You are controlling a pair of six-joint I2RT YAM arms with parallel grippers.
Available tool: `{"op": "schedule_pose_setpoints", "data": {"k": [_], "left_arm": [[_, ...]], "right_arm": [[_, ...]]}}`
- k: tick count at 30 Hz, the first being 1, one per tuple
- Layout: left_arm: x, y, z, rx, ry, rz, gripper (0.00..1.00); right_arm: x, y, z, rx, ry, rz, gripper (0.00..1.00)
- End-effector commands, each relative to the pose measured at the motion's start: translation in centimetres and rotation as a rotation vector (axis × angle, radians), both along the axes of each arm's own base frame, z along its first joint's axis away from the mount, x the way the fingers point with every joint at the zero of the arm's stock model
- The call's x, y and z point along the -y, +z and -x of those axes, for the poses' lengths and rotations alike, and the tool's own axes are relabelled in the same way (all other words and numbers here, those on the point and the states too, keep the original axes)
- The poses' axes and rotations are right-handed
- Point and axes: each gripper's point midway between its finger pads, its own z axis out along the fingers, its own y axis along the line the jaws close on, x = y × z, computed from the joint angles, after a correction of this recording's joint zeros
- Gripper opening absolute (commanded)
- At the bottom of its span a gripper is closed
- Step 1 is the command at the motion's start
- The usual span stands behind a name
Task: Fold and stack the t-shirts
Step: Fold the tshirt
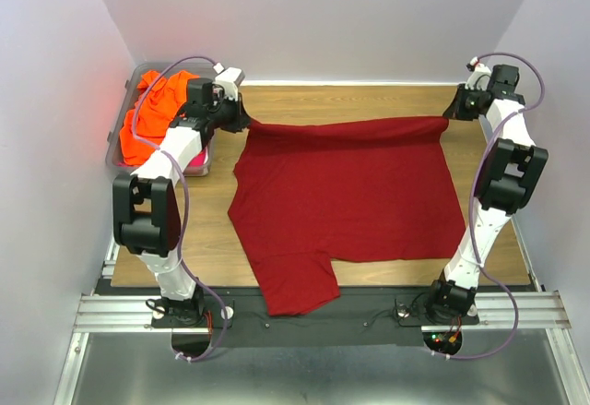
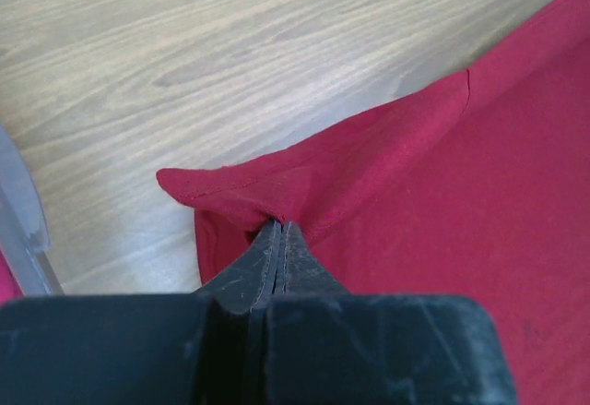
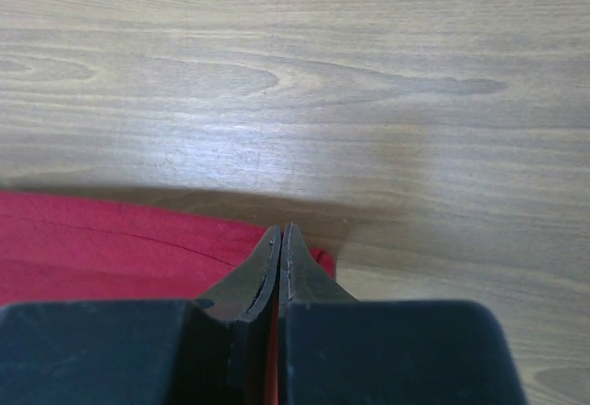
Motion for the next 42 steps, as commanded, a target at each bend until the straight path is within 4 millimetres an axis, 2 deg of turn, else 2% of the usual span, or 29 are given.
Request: {"op": "schedule_pose_setpoints", "data": {"k": [1,16,22,34,38,42], "left_arm": [[-0.6,2.3,1.2,0.048,0.022,0.005,0.00],[-0.9,-1.3,5.0,-0.046,0.044,-0.037,0.00],[-1.0,-3.0,6.5,-0.089,0.047,-0.056,0.00],[-0.9,-4.5,8.4,-0.110,0.037,-0.086,0.00],[-0.7,-5.3,9.0,-0.125,0.030,-0.102,0.00],[-0.4,-6.4,9.4,-0.138,0.020,-0.133,0.00]], "right_arm": [[1.0,4.7,0.1,0.106,0.005,0.052,0.01],[1.3,3.5,1.8,0.066,0.018,0.062,0.00],[1.3,2.0,2.6,0.030,0.030,0.073,0.01],[1.4,1.4,4.6,0.009,0.059,0.109,0.01],[1.4,0.5,5.3,-0.009,0.078,0.125,0.01],[1.4,-1.3,6.0,-0.049,0.093,0.130,0.01]]}}
